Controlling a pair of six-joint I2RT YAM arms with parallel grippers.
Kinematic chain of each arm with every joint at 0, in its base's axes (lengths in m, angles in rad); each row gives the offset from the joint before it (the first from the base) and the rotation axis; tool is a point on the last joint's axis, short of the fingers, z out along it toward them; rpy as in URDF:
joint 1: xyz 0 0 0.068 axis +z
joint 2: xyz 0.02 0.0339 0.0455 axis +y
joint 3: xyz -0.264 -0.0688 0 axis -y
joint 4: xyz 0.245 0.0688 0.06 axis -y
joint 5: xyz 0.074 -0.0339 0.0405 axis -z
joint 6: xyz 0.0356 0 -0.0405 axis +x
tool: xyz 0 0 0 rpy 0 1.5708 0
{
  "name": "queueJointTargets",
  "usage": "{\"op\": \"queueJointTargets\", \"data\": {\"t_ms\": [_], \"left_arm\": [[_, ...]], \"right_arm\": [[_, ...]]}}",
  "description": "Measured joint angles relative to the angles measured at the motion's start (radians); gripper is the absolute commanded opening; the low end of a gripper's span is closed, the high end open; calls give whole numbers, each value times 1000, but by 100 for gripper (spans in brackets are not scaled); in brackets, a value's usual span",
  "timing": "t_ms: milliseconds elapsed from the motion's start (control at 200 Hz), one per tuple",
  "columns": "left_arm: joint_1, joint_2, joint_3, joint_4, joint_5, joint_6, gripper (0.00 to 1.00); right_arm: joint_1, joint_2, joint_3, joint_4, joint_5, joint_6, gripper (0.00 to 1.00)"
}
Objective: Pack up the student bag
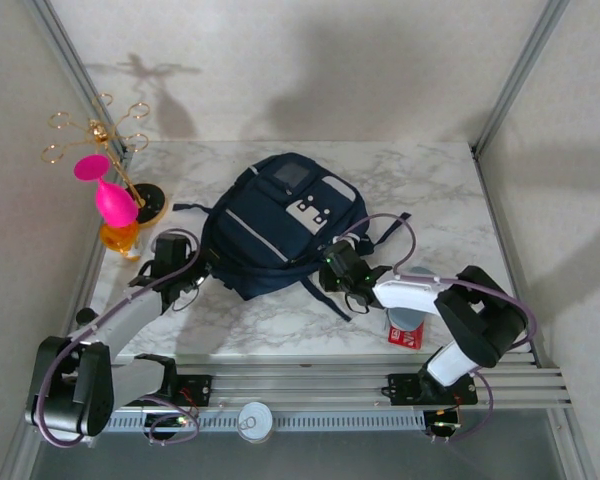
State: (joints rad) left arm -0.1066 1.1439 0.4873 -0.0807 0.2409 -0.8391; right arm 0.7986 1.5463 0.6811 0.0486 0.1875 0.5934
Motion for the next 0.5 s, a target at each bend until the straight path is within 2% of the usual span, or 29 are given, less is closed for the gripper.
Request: {"op": "queueJointTargets", "data": {"t_ms": [110,155,200,320,416,501], "left_arm": [[3,-21,52,-71,-29,47,62],[0,-45,67,-91,-36,54,62],[-9,-84,68,-106,-48,54,62],[-84,-185,68,-120,-56,18,62],[-173,-188,67,-101,-66,-37,61],[-262,-149,66,-59,-80,-84,60]], "right_arm": [[23,-90,-6,-63,17,18,62],[22,-159,-19,-79,23,24,71],[14,-231,-30,-96,20,12,76],[-74,-321,10,-140,-39,5,76],[-174,-235,138,-200,-91,6,75],[-206,-128,253,-234,-115,7,73]]}}
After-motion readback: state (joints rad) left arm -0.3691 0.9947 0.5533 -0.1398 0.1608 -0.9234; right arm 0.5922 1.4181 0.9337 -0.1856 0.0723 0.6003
